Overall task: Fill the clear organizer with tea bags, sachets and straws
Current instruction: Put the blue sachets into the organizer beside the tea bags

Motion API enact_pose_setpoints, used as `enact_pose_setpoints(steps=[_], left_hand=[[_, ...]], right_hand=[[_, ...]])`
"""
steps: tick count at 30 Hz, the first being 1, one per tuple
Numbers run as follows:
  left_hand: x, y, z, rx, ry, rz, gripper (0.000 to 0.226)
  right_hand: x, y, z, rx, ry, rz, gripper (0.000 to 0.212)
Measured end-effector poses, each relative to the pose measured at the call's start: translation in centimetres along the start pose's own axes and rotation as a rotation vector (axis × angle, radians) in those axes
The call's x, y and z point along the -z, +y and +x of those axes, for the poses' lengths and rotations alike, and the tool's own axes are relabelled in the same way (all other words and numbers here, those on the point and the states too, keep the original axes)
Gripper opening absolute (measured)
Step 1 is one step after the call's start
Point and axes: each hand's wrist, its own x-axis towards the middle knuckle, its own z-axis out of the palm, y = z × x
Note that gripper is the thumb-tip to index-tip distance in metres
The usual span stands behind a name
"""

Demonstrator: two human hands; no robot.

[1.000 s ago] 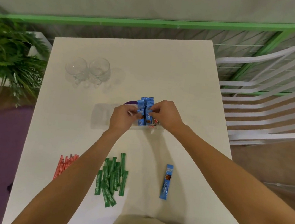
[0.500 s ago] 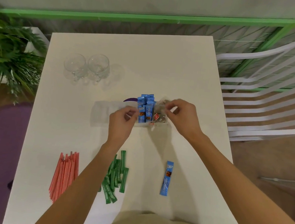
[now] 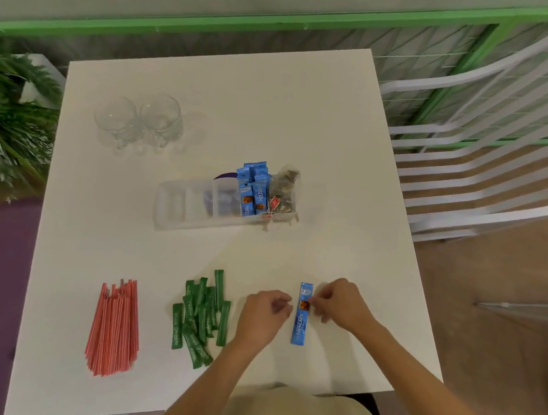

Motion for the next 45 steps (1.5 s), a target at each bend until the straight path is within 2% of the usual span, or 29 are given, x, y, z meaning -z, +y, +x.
enact_pose_setpoints(steps=[5, 17, 23, 30, 36, 45], left_hand=[[-1.1, 0.9, -0.2, 0.004, -0.002, 0.003, 0.016], [1.0, 2.1, -0.7, 0.033, -0.050, -0.222, 0.021], [3.4, 2.9, -0.3, -0.123, 0.030, -0.101, 0.016], [7.3, 4.6, 1.1, -0.233, 0.237, -0.154, 0.012], [8.7, 3.9, 1.7, -0.157, 0.297, -0.355, 0.008], [9.7, 2.6, 1.4, -0.103, 0.288, -0.350, 0.008]], right_hand=[[-1.6, 0.3, -0.5, -0.015, 0.041, 0.236, 0.015], [-0.6, -2.4, -1.1, 0.124, -0.004, 0.402, 0.013], [1.1, -6.2, -1.0, 0.284, -0.043, 0.351, 0.011], [3.9, -12.8, 0.9, 0.468, -0.027, 0.307, 0.021], [6.1, -17.9, 1.9, 0.540, 0.053, 0.292, 0.017], [5.8, -20.2, 4.1, 0.543, 0.206, 0.166, 0.007]])
